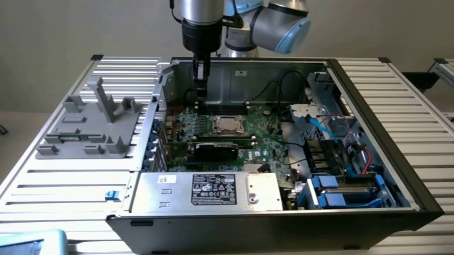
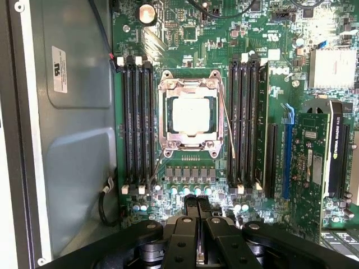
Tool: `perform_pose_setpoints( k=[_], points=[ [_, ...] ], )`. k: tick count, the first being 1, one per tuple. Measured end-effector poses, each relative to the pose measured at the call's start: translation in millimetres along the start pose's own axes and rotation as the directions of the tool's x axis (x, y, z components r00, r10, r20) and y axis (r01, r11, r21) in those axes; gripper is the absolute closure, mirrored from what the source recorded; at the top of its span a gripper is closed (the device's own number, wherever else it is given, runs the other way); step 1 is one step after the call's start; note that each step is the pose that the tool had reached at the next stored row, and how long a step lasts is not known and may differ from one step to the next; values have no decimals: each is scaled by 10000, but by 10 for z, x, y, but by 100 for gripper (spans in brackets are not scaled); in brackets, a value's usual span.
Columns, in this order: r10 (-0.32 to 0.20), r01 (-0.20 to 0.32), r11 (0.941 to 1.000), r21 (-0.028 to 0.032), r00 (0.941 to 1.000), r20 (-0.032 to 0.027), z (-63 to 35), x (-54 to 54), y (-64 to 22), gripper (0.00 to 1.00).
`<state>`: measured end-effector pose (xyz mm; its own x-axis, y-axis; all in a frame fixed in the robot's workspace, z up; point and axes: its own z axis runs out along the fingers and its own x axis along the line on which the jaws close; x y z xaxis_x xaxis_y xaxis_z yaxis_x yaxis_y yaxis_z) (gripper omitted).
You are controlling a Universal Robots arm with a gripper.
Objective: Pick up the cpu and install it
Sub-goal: 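Close the cpu cover, then install the first cpu locking lever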
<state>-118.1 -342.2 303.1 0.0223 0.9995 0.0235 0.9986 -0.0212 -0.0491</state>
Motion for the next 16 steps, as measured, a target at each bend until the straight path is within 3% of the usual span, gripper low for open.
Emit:
perform_pose_setpoints(
  k=[10,16],
  points=[
    [48,-48,10000,-1,10000,-2,0,0,0,89],
    [951,-951,9955,-20,9955,-47,0,0,-1,89]
  ],
)
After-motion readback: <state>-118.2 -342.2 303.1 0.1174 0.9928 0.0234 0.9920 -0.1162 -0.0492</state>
